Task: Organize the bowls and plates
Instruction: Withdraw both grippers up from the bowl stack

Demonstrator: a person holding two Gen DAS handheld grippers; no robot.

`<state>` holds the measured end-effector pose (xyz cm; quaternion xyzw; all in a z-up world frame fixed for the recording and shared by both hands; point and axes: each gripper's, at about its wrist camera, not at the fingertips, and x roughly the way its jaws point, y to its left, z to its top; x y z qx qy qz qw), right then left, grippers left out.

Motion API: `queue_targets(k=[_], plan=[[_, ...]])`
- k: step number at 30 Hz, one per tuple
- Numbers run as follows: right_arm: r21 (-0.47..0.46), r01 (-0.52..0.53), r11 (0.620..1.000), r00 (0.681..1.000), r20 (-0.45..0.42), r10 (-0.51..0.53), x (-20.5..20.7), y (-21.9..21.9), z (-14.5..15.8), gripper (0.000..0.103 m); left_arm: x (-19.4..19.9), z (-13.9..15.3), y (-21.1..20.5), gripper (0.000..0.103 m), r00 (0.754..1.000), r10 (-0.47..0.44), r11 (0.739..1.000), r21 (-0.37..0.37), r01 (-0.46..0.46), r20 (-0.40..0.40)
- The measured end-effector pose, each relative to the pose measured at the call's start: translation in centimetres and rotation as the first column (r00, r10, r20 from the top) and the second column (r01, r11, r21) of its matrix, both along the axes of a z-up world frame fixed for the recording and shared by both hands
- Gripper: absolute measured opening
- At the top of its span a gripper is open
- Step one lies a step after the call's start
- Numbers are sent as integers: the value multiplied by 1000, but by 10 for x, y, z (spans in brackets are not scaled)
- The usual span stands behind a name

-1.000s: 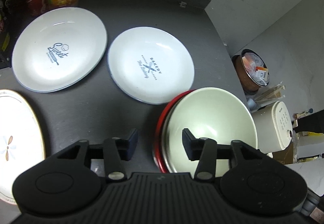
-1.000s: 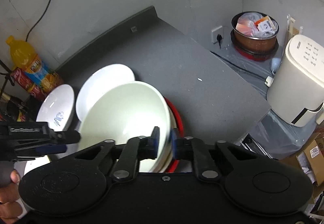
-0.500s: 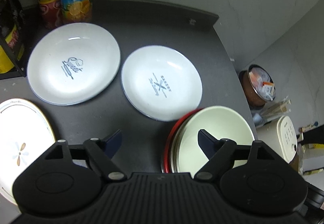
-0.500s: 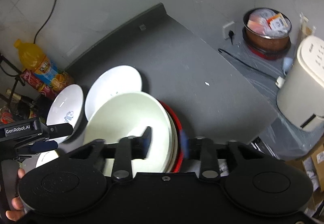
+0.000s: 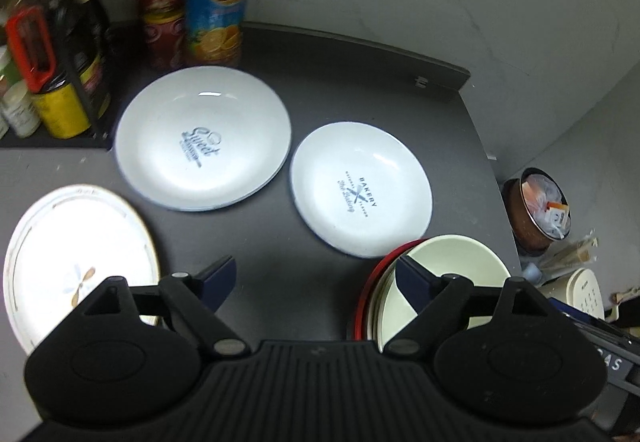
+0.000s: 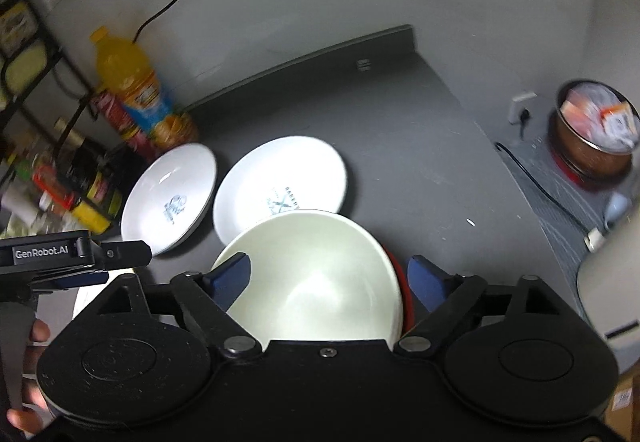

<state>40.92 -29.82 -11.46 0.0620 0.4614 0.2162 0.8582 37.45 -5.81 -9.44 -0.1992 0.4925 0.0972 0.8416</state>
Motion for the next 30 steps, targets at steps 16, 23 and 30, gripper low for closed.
queue_targets(k=[16,23,30], plan=[[24,-202,979,979,-1,202,8,38,10,103,-53,7,24,96,983,182,983,19,-181,-38],[6,-310,951,951,-10,310,3,69,11,103,-77,7,34,97,971,231,973,42,-228,-64],[2,-395,918,918,2,395,-2,96,15,103,-97,8,50,97,950,304,952,43,-302,-74]])
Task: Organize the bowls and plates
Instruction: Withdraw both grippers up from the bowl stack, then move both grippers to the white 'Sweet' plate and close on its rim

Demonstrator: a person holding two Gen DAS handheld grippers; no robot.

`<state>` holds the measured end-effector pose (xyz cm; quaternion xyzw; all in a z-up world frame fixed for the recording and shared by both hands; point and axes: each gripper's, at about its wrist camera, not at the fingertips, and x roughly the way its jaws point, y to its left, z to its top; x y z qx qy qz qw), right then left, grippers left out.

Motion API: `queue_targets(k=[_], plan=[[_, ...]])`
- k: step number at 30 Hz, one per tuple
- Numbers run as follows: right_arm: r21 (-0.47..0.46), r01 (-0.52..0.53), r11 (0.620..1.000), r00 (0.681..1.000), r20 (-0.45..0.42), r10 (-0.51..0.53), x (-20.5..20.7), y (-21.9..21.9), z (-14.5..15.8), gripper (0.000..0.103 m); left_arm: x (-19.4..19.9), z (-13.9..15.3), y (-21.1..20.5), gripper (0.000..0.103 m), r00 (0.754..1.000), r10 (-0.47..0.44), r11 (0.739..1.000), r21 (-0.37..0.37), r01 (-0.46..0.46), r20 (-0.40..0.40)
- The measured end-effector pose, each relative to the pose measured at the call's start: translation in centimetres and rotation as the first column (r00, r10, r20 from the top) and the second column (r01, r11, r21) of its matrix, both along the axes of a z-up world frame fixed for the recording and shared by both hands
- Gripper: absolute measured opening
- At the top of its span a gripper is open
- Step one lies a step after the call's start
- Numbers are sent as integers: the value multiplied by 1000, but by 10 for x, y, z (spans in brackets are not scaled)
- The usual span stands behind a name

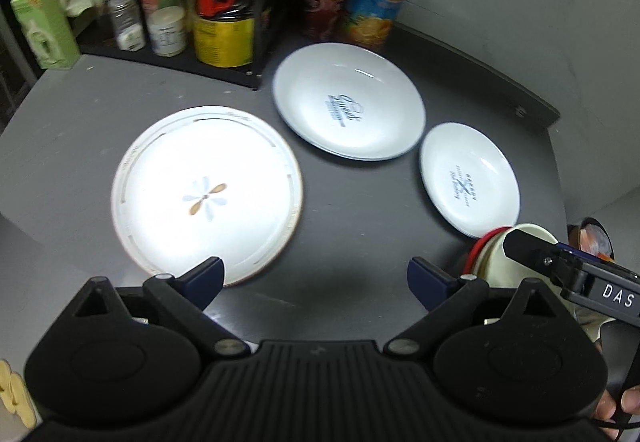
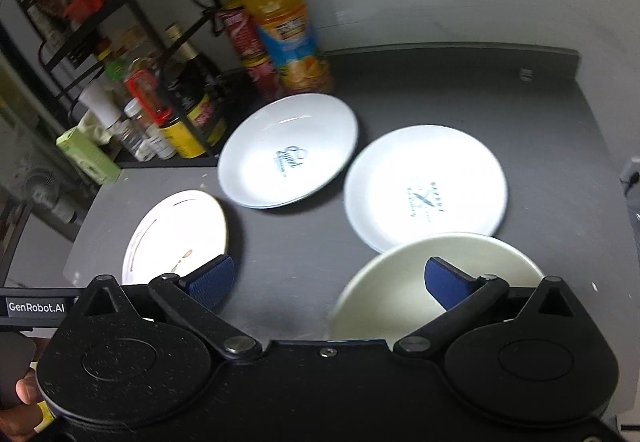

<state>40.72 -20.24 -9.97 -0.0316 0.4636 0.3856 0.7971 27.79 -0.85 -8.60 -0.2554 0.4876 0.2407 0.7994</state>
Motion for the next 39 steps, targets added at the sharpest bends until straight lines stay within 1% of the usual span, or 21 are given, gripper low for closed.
queue_targets(k=[4,6,9,15,17,19,22,25,27,31,33,36,39], plan=[[-10,-47,999,999,8,47,-4,16,-1,103,-9,0,10,97,999,38,999,9,-38,-13],[-17,-66,998,998,8,66,-5,24,-2,103,-13,-2,16,97,998,58,998,3,-58,-19],[-34,-88,996,996,9,88,-8,36,-4,103,-16,-4,22,97,998,64,998,7,-64,-24],[-77,-110,991,993,40,113,-10,57,-8,103,-19,-13,42,97,995,88,996,1,-88,-38],[-90,-103,991,993,44,108,-7,62,-10,103,-17,-16,50,97,995,90,996,11,-89,-44],[-95,-98,991,994,48,103,-5,68,-10,103,-15,-16,58,97,995,90,996,25,-89,-33],[-100,-99,990,994,41,103,0,76,-11,103,-7,-18,70,97,996,90,996,1,-90,-7],[-108,-95,990,994,52,101,4,84,-12,102,5,-21,79,97,998,69,998,7,-69,1],[-115,-73,991,995,59,80,9,90,-13,102,13,-23,86,96,999,53,999,4,-53,9],[-112,-29,993,999,43,34,20,100,-18,101,27,-27,104,95,999,40,999,-20,-39,22],[-111,-20,994,999,46,25,24,106,-20,99,34,-28,110,95,999,23,1000,-22,-22,34],[-109,-10,994,998,53,15,32,113,-23,90,44,-31,119,94,997,4,1000,-7,-4,71],[-95,16,995,999,34,-13,43,119,-28,81,57,-37,128,87,996,-9,1000,-15,11,93]])
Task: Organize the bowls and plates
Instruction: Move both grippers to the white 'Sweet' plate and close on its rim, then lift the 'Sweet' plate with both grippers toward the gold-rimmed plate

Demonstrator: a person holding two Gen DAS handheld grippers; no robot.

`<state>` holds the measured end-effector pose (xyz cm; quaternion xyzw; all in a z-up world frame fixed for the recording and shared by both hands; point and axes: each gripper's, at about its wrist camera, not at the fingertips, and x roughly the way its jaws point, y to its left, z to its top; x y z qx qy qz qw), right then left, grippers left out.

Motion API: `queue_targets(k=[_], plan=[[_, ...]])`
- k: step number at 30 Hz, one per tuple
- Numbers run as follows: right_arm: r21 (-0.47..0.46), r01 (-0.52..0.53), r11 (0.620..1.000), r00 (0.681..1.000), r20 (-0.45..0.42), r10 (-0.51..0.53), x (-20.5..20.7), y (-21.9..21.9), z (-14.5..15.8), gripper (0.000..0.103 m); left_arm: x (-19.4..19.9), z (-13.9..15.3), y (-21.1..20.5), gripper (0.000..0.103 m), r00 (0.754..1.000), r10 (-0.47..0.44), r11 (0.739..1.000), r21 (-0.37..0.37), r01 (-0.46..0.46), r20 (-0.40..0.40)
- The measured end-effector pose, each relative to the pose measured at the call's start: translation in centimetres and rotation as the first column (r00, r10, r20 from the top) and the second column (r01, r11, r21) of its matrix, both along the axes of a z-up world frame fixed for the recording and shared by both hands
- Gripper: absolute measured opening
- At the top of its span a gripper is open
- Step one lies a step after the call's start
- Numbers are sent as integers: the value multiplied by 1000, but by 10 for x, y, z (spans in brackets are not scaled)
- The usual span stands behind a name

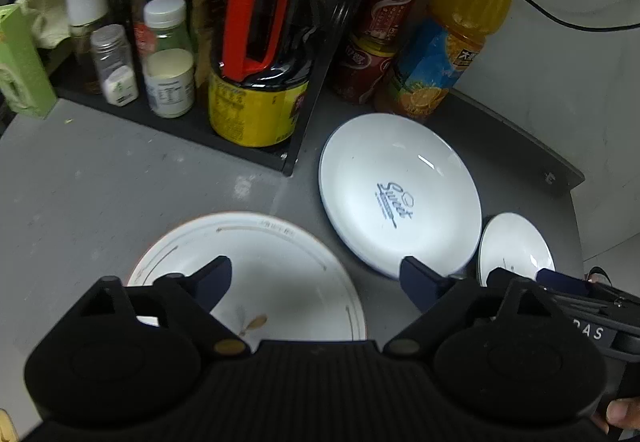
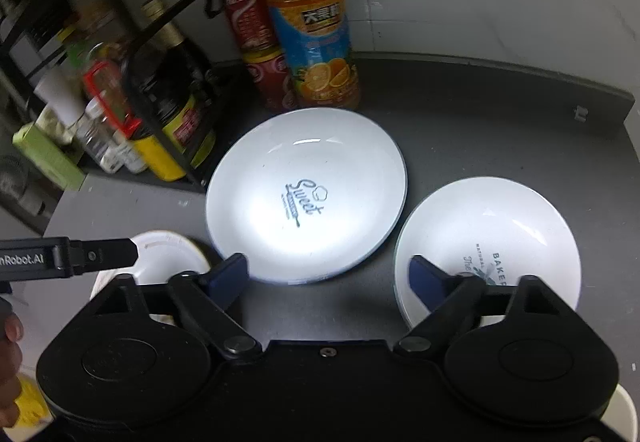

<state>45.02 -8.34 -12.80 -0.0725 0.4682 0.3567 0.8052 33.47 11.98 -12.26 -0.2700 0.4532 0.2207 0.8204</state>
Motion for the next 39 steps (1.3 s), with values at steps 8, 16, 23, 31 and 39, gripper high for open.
queue_targets(k=[8,16,23,31,39], plan=[[11,72,997,996,-46,-71,31,10,-14,67,30,-19,21,67,1000,-11,999,-49,12,24],[36,162,986,979,-129,-156,66,15,-28,61,56,-41,37,53,1000,16,994,-112,-13,21],[15,212,977,964,-170,-206,94,15,-46,51,73,-57,41,39,998,45,987,-159,-39,35],[-16,269,963,946,-185,-267,114,11,-61,42,74,-79,42,30,992,122,977,-179,-113,38],[-8,324,946,925,-210,-318,129,-2,-58,35,73,-97,47,21,984,172,958,-241,-156,47]])
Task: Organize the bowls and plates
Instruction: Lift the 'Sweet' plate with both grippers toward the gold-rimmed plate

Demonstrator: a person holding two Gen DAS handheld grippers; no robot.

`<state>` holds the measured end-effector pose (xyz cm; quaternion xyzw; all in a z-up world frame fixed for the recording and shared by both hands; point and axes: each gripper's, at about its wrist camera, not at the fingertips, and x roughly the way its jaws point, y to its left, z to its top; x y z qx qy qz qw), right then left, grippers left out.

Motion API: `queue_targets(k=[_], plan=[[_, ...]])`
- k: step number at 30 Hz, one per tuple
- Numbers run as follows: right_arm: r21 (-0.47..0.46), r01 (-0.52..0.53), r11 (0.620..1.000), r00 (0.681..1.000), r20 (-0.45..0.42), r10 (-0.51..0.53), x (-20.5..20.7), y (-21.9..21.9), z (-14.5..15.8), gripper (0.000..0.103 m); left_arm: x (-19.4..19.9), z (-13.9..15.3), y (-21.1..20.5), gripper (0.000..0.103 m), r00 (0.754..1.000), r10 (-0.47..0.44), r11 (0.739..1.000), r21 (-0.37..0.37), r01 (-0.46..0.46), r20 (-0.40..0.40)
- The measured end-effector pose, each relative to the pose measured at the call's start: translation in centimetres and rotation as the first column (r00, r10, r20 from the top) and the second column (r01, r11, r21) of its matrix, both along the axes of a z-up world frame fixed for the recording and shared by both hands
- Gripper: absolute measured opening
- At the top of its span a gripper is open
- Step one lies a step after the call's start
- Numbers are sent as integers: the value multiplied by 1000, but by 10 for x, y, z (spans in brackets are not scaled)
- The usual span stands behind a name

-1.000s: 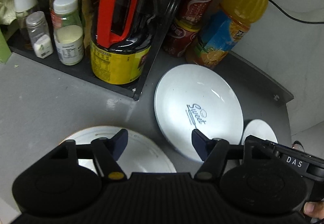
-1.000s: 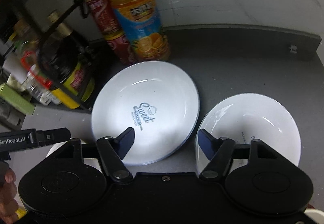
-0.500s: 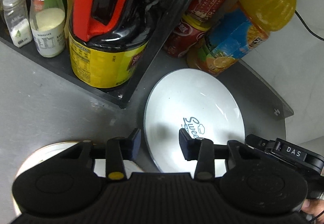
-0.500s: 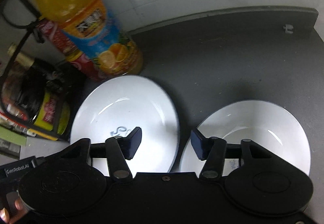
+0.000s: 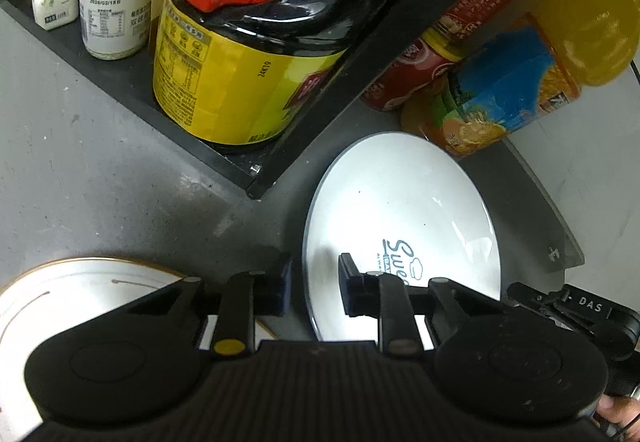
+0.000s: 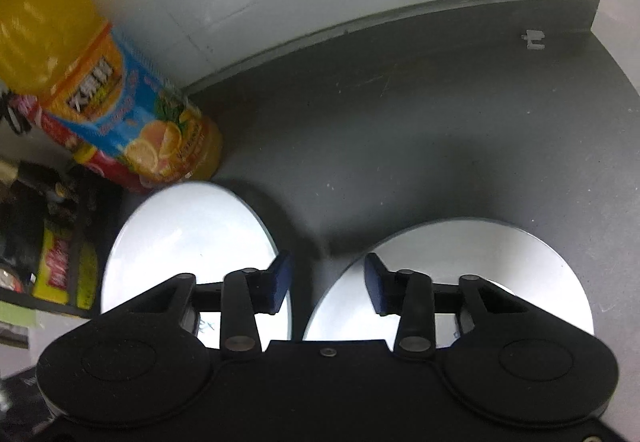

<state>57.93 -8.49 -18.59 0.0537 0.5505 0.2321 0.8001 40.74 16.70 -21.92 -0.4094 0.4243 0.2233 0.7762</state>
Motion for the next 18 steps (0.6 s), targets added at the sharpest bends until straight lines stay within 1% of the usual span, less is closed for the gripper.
queue_targets(k=[2,4,8,10,12,15,18], plan=[[34,7,999,1000,-10,-7,0,-2,5,35,0,0,0,19,1000,3,1000,-3,-3,6],[44,-12,999,1000,-12,12,1,1,7,35,-1,0,2,17,1000,13,1000,-15,-13,21],[56,-28,998,998,-53,31,6,13,-2,33,-3,-4,8,14,999,40,998,-48,-38,30],[49,-38,998,997,-67,41,7,19,-8,32,-4,-7,11,12,998,50,997,-66,-48,34],[38,-52,998,996,-76,55,7,24,-13,29,-3,-10,12,10,998,52,996,-78,-50,28],[44,-47,998,992,-115,52,8,27,-20,27,-2,-14,12,9,998,58,994,-89,-56,23],[37,-71,997,992,-102,74,6,31,-22,22,0,-18,11,8,998,57,994,-96,-55,19]])
